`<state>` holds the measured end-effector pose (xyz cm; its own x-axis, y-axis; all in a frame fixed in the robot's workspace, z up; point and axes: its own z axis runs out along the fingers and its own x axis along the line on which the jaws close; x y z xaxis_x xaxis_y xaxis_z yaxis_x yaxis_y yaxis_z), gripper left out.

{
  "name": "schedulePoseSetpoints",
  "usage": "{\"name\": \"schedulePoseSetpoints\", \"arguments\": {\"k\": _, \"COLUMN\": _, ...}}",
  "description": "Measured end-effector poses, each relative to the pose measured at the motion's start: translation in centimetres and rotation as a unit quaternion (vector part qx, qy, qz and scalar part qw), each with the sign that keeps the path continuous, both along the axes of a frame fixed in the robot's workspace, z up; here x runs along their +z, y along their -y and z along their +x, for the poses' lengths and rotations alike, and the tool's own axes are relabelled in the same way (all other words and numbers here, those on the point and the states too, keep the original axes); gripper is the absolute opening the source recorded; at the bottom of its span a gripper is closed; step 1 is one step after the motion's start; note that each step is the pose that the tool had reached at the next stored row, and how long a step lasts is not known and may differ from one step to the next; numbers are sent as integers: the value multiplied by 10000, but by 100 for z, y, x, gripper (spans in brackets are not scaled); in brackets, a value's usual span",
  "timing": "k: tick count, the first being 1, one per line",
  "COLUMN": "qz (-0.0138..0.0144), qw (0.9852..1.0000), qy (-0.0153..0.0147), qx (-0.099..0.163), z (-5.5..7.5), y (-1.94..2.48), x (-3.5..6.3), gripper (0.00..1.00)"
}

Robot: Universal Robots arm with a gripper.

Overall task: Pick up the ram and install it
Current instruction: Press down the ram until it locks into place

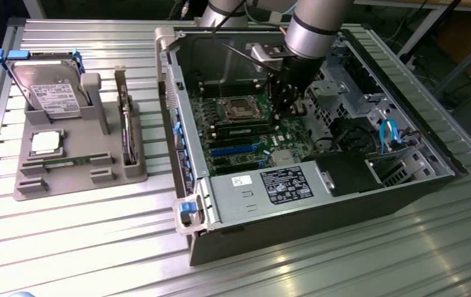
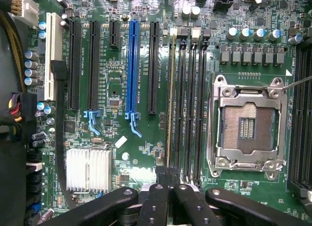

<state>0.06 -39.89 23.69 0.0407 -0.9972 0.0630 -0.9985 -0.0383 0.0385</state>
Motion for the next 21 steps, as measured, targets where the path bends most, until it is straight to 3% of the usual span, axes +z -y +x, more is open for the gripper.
{"name": "schedulePoseSetpoints", "arguments": {"k": 7, "qz": -25, "qw": 10000, "qy": 7, "qx": 0, "z": -124, "y": -2, "x": 9, "gripper": 11}}
{"name": "schedulePoseSetpoints", "arguments": {"k": 11, "qz": -36, "qw": 10000, "qy": 64, "qx": -1, "z": -277, "y": -2, "x": 13, "gripper": 11}}
{"name": "schedulePoseSetpoints", "arguments": {"k": 18, "qz": -64, "qw": 9998, "qy": 182, "qx": -1, "z": -490, "y": -3, "x": 13, "gripper": 11}}
{"name": "schedulePoseSetpoints", "arguments": {"k": 20, "qz": -79, "qw": 9997, "qy": 233, "qx": -1, "z": -563, "y": -3, "x": 13, "gripper": 11}}
{"name": "schedulePoseSetpoints", "arguments": {"k": 21, "qz": -83, "qw": 9997, "qy": 241, "qx": -1, "z": -573, "y": -3, "x": 13, "gripper": 11}}
